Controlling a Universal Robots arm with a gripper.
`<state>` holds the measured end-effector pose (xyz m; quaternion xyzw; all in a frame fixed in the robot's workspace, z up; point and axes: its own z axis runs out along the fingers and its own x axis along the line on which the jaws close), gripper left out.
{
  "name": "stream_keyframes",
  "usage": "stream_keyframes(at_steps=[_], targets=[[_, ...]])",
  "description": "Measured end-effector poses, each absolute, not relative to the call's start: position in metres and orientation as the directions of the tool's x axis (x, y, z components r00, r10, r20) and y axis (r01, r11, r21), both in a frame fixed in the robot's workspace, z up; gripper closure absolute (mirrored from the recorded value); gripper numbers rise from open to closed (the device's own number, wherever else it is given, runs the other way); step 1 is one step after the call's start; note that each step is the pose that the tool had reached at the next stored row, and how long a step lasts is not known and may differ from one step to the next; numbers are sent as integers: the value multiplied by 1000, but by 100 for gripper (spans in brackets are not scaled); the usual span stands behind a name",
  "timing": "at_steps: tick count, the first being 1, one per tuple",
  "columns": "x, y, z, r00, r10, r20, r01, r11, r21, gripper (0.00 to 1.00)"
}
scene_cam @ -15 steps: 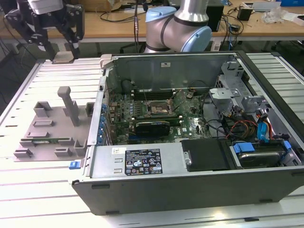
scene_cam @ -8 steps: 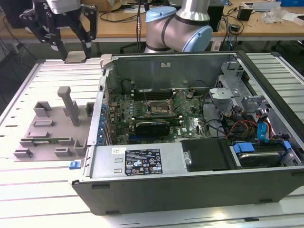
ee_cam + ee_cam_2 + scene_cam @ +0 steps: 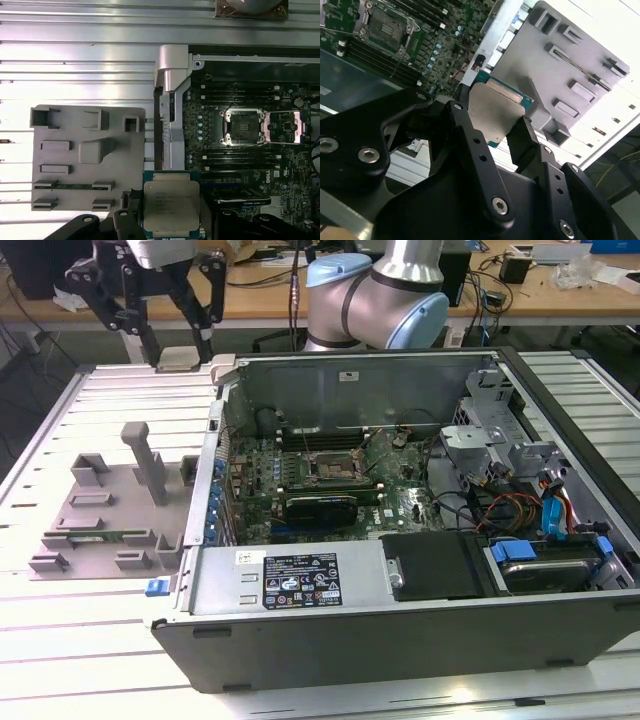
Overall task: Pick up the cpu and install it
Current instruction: 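Pick up the cpu and move it towards the insertion slot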
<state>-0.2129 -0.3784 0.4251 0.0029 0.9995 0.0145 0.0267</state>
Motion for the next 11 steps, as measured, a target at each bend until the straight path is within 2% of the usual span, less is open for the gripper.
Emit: stream_keyframes(at_steps=[11], targets=[[-170,-378,425,-999,7,-53,5,1000,29,45]])
